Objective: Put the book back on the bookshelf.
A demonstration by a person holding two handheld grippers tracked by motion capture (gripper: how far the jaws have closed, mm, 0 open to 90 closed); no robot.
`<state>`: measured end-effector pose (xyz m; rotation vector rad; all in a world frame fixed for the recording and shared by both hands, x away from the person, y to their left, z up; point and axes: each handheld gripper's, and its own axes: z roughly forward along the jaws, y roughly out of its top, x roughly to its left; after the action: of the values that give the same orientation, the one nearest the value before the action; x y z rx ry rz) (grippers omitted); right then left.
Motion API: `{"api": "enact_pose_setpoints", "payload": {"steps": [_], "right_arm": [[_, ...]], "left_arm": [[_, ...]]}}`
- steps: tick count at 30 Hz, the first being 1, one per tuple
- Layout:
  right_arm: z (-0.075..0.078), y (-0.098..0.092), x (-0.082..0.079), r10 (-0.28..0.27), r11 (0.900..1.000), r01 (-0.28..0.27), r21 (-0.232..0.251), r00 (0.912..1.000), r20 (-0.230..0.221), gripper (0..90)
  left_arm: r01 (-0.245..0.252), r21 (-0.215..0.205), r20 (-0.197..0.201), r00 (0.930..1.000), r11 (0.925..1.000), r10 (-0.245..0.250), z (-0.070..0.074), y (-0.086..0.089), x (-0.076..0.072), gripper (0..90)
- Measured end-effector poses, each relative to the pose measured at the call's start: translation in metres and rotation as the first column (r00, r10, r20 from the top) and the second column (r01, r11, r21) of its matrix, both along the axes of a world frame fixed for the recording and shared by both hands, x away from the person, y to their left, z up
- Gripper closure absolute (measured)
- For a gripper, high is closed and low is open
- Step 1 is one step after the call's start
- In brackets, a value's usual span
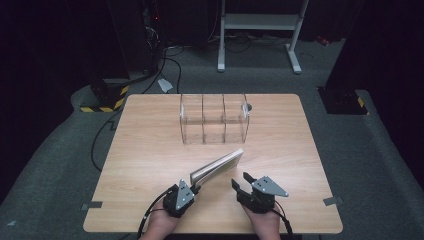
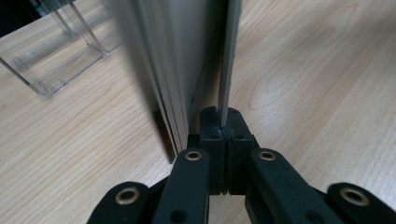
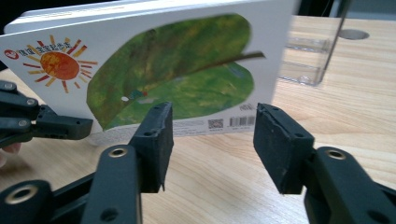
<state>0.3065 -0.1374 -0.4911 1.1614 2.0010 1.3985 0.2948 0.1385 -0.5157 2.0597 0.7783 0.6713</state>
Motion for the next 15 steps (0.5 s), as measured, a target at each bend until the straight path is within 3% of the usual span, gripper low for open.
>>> {"api": "enact_pose_setpoints", "payload": {"steps": [10, 15], "right_arm": [[-0.0039, -0.0031, 0.0020, -0.013, 1.000, 0.013, 0.006, 0.9995, -0.027, 45.0], [-0.0051, -0.0029, 0.0021, -0.016, 1.000, 0.016, 0.002, 0.9992, -0.037, 45.0]], "left_arm": [[0.005, -0.027, -0.019, 0.9998, 0.9996, -0.005, 0.0005, 0.0044, 0.0004, 86.4], [0.019, -0.020, -0.014, 0.9997, 0.9996, -0.020, 0.0001, 0.0047, -0.0013, 86.8]]}}
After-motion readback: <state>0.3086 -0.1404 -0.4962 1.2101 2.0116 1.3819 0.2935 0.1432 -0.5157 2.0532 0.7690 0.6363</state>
